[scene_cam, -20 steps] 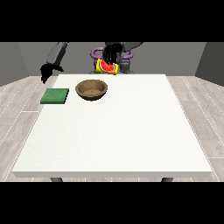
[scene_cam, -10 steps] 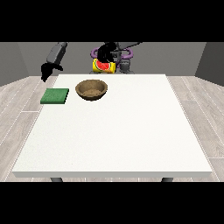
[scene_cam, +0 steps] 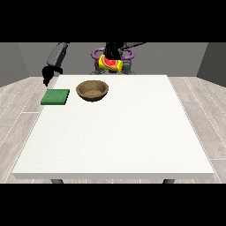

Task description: Pick the cup and pour the ball into the bowl, then pick the bowl and place it on the pad

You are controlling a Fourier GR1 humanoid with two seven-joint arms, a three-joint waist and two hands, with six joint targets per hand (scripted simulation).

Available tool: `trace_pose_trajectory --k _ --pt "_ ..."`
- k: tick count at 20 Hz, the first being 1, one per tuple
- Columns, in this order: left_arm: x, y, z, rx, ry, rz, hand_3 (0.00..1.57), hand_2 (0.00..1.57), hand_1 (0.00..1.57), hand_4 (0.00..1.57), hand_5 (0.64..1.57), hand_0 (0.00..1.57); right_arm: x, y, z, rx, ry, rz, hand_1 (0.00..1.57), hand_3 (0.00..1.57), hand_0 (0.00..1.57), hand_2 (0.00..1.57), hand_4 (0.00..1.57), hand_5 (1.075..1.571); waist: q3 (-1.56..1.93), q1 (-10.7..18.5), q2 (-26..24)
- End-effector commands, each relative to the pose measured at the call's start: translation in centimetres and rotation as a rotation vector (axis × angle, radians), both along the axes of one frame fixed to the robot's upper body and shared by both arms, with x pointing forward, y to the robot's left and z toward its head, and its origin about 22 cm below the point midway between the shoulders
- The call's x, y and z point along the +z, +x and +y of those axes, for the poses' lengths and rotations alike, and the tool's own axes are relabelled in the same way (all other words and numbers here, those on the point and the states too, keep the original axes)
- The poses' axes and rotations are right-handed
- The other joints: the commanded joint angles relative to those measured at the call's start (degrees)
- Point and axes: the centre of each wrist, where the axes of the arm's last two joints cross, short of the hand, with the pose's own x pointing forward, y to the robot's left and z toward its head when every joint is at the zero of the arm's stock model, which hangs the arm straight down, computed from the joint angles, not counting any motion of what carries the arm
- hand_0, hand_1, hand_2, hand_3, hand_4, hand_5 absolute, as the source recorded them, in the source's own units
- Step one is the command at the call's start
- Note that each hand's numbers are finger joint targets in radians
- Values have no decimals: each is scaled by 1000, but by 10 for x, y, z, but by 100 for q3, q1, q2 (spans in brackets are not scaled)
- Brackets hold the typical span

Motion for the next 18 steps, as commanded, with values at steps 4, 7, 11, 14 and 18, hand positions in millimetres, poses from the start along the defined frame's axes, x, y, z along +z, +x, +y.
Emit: trace_pose_trajectory --k 4,7,11,14,18 --pt "9 24 99 79 -360 5 1571 1571 0 773 1510 0 -7 -20 -14 -52 48 15 0 278 0 350 697 1562 -15 609 80" --pt "-32 14 130 105 -579 152 1463 1571 1546 1008 1523 1546 0 -19 -20 -81 30 -26 0 278 0 350 697 1562 -35 781 368" --pt "-87 -14 138 63 -863 277 835 1141 1315 1368 1571 1315 12 -6 -20 -113 20 -99 0 262 0 363 720 1557 -68 1177 1124" --pt "-97 -22 163 -24 -1041 249 782 1105 1293 1426 1571 1293 14 -11 -27 -167 38 -136 0 187 0 375 691 1549 -56 1513 1422" --pt "-92 -15 206 -161 -1173 178 719 1071 1176 1413 1564 1176 23 0 -25 -189 80 -191 0 241 0 417 685 1550 -32 1624 1862"
